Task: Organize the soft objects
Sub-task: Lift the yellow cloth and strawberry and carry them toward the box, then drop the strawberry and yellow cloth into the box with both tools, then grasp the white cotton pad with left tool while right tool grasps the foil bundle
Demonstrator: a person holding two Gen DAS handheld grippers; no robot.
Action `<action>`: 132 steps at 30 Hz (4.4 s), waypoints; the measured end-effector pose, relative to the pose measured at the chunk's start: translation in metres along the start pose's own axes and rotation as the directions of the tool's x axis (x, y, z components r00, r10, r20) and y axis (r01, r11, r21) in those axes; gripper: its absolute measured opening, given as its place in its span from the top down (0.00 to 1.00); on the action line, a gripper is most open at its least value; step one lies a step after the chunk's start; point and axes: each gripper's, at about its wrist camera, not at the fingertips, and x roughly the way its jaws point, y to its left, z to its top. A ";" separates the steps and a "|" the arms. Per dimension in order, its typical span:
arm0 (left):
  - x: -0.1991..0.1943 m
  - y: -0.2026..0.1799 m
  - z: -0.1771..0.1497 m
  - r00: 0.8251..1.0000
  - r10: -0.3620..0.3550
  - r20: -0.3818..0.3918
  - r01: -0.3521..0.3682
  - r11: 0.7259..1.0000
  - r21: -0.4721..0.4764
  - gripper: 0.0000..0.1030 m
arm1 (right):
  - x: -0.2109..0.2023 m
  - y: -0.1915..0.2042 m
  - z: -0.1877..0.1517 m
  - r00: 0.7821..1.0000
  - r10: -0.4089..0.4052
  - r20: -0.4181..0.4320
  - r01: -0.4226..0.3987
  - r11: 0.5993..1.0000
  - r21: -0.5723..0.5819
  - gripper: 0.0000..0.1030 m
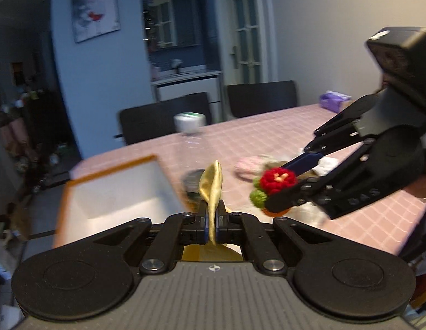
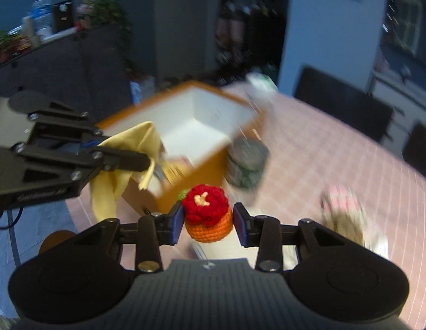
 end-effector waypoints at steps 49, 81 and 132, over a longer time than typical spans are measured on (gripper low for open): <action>0.081 0.128 -0.001 0.963 0.173 -0.207 -0.193 0.978 -0.083 0.45 | 0.181 0.043 0.082 0.977 -0.077 -0.199 0.052 0.991 -0.126 0.51; 0.112 -0.080 -0.053 0.997 -0.082 0.014 0.083 0.993 -0.087 0.15 | 0.009 -0.060 -0.144 0.914 -0.403 -0.038 0.373 0.804 0.463 0.15; 0.153 -0.107 -0.098 0.996 0.020 -0.082 -0.038 0.972 -0.233 0.75 | 0.023 -0.077 -0.200 0.963 -0.266 -0.045 0.246 0.796 0.553 0.64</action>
